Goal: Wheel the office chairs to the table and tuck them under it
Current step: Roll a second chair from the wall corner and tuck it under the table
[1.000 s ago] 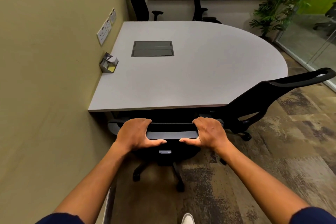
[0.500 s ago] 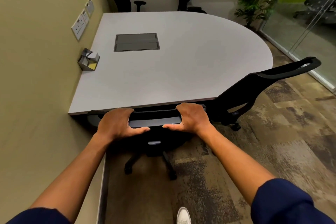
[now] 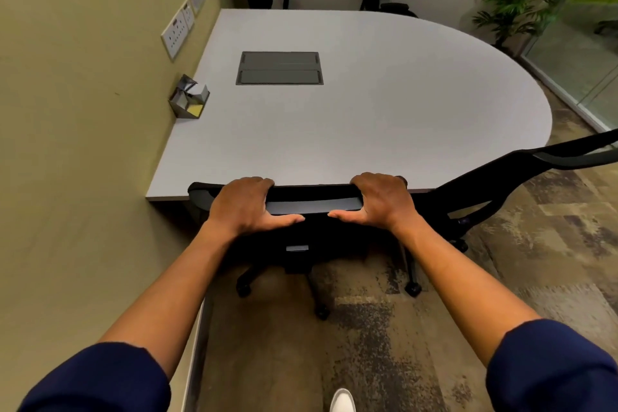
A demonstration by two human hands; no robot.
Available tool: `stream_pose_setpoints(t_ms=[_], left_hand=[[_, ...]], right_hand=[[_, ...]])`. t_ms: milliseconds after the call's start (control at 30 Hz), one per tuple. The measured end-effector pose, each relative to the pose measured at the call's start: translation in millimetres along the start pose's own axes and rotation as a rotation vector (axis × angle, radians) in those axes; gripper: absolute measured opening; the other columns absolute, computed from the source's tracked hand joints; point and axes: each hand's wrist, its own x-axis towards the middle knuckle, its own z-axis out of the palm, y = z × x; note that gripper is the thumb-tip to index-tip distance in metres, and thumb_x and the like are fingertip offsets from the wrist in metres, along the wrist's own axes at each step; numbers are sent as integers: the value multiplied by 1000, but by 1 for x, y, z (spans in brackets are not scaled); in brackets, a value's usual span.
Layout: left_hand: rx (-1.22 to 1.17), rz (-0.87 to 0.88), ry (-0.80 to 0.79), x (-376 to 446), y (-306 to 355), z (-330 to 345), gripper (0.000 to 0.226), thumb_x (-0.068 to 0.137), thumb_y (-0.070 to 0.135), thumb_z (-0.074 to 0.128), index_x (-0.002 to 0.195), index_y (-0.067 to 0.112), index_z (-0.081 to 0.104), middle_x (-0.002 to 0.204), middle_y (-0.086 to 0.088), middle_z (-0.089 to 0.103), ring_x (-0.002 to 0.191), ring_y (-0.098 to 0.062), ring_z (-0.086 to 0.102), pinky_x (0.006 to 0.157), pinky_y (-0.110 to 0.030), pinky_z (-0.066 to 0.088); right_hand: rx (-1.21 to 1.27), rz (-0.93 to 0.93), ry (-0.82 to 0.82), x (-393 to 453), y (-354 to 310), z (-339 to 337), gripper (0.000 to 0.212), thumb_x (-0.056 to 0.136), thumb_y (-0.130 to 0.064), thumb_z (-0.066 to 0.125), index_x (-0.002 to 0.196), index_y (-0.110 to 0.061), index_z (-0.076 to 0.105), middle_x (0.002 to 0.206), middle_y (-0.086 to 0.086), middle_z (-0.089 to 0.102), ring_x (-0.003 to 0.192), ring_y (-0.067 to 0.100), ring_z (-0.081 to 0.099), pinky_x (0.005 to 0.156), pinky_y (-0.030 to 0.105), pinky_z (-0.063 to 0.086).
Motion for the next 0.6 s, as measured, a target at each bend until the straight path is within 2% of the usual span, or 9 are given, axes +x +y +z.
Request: stream_pose_setpoints(t_ms=[267,400,533,600], left_hand=[[30,-34,20,26,-25,-3,107,58,107,30,99,16,68,89,0,72,77,-20,66,69,-41,59],[51,-25,35,28,-49,-1,104,60,106,32,99,17,68,87,2,71,75,-19,64,66,-40,58],[63,-25,52,28,-66,12,104,60,105,35,104,17,69,92,-1,73,80,-23,67,68,-38,58],[52,-18,58,27,-69,12,105,61,104,37,112,17,69,100,-2,75,86,-25,69,70,-36,57]], right_hand=[[39,-14,8,46,5,16,83,65,-104,22,62,-23,41,57,-11,46,47,8,40,50,20,13],[59,-16,94,58,-10,26,79,66,-104,24,57,-26,35,50,-12,40,42,1,28,51,17,10],[95,-45,28,68,-17,42,87,64,-104,21,60,-21,47,54,-8,49,44,12,42,48,18,14],[101,-46,36,66,-19,45,87,64,-104,22,59,-20,47,53,-7,48,44,12,42,46,19,15]])
